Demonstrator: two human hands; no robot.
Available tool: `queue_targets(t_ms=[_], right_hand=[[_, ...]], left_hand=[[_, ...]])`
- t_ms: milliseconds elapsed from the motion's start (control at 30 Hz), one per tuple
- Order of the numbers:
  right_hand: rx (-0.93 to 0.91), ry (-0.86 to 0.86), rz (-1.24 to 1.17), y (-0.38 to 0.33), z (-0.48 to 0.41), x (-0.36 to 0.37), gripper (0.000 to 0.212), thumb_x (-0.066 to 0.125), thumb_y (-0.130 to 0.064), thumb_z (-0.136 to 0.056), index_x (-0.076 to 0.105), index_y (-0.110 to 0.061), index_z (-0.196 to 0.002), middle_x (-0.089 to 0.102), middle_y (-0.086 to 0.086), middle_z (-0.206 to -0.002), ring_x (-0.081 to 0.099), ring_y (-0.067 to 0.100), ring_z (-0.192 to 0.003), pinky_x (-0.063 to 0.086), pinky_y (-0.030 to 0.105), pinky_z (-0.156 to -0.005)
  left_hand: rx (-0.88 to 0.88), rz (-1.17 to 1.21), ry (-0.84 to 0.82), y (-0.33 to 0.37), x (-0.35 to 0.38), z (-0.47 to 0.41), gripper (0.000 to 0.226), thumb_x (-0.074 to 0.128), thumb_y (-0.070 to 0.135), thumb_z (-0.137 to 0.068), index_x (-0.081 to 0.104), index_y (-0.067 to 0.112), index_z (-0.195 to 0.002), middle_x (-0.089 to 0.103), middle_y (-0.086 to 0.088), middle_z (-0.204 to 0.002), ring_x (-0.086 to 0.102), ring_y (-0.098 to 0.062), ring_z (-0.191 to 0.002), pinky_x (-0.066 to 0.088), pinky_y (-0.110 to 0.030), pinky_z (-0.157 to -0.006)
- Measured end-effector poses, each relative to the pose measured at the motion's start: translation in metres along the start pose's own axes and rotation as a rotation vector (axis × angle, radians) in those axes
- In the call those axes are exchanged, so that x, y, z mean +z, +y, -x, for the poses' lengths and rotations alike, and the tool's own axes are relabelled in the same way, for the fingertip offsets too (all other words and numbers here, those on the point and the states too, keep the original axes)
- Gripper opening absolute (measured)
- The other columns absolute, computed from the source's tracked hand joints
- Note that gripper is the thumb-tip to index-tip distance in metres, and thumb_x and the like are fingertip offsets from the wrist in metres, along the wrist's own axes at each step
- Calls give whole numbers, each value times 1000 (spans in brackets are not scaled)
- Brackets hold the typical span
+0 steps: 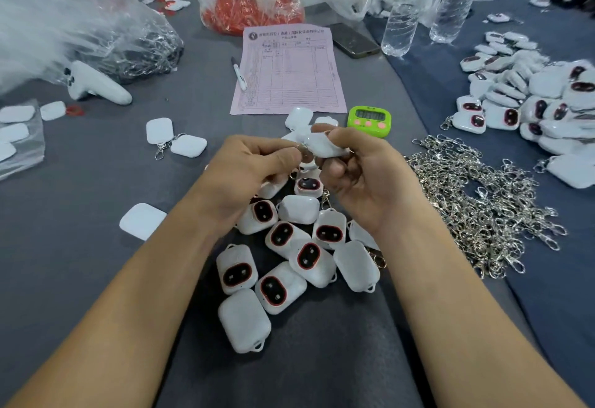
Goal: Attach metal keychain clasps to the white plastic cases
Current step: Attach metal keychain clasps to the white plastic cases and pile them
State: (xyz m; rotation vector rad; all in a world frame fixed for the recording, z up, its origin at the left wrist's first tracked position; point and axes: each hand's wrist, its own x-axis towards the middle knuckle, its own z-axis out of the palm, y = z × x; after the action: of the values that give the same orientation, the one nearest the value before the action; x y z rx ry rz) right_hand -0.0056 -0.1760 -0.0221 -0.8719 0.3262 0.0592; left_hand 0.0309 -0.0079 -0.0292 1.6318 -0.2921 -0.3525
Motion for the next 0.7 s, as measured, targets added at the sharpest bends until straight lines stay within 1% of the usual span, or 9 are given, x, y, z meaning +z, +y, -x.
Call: queue_targets(t_ms=[67, 133, 200, 267, 333, 433, 567, 633, 700], right_hand=[[1, -19, -35, -1, -1, -1, 23, 55, -1, -94, 75, -4, -83, 61, 9, -66, 40, 11, -40, 30, 16, -38], [-1, -20, -47, -1, -2, -3, 21, 55, -2, -94, 75, -2, -87, 60, 12, -66, 40, 11, -41, 30, 16, -40], [-6, -18, -56, -2, -3, -4, 17, 55, -2, -95, 72, 0, -94, 59, 14, -65, 39, 11, -42, 29, 16, -41], [-16, -25, -77, -3, -3, -4, 16, 54, -2, -95, 70, 1, -98, 59, 11, -63, 39, 10, -42, 30, 15, -41], [-21, -29, -98, -3, -3, -5, 16, 54, -1, -96, 70, 2, -98, 60, 8, -62, 40, 9, -44, 34, 14, -41], [-26, -22, -80, -3, -3, -4, 18, 54, 0, -96, 72, 0, -92, 64, 10, -66, 43, 9, -44, 38, 14, -40], [-50, -18, -28, 0, -3, -3, 19, 53, 0, -96, 72, -2, -90, 67, 9, -65, 43, 9, -43, 35, 14, -39], [-79, -16, 8, 0, -4, -3, 19, 53, 0, -95, 71, -3, -91, 65, 6, -62, 42, 10, -42, 30, 16, -39], [-136, -16, 76, 1, -5, -5, 18, 54, 1, -94, 71, -5, -92, 60, 4, -58, 41, 11, -41, 27, 19, -40]], left_hand=[[-22, 4, -36, 0, -1, -1, 22, 66, 31, -84, 83, 18, -89, 49, -1, -57, 38, -19, -64, 34, -29, -67], [-45, 59, 3, 1, 1, 0, 26, 62, 32, -86, 82, 15, -90, 48, 0, -58, 39, -14, -62, 35, -25, -64], [-58, 215, 77, 2, 5, -1, 27, 61, 29, -90, 81, 14, -96, 50, 1, -62, 42, -11, -62, 38, -24, -65], [-46, 257, 91, 3, 7, -1, 26, 63, 29, -89, 81, 13, -99, 51, 2, -64, 43, -11, -64, 40, -25, -67], [-26, 199, 73, 4, 11, 0, 21, 67, 31, -87, 81, 16, -90, 52, 3, -64, 42, -11, -65, 40, -26, -69], [13, 113, 103, 4, 18, 2, 12, 73, 23, -89, 80, 19, -81, 54, 7, -63, 42, -9, -65, 40, -26, -72], [79, 14, 198, 4, 25, 3, 19, 71, 16, -91, 81, 25, -77, 60, 10, -60, 47, -6, -61, 43, -19, -64], [146, -110, 265, 5, 25, 3, 20, 72, 16, -90, 82, 29, -79, 71, 6, -65, 57, -6, -62, 49, -19, -64], [244, -349, 323, 4, 23, 5, 14, 73, 19, -88, 82, 25, -78, 72, 1, -68, 61, -15, -66, 50, -27, -65]])
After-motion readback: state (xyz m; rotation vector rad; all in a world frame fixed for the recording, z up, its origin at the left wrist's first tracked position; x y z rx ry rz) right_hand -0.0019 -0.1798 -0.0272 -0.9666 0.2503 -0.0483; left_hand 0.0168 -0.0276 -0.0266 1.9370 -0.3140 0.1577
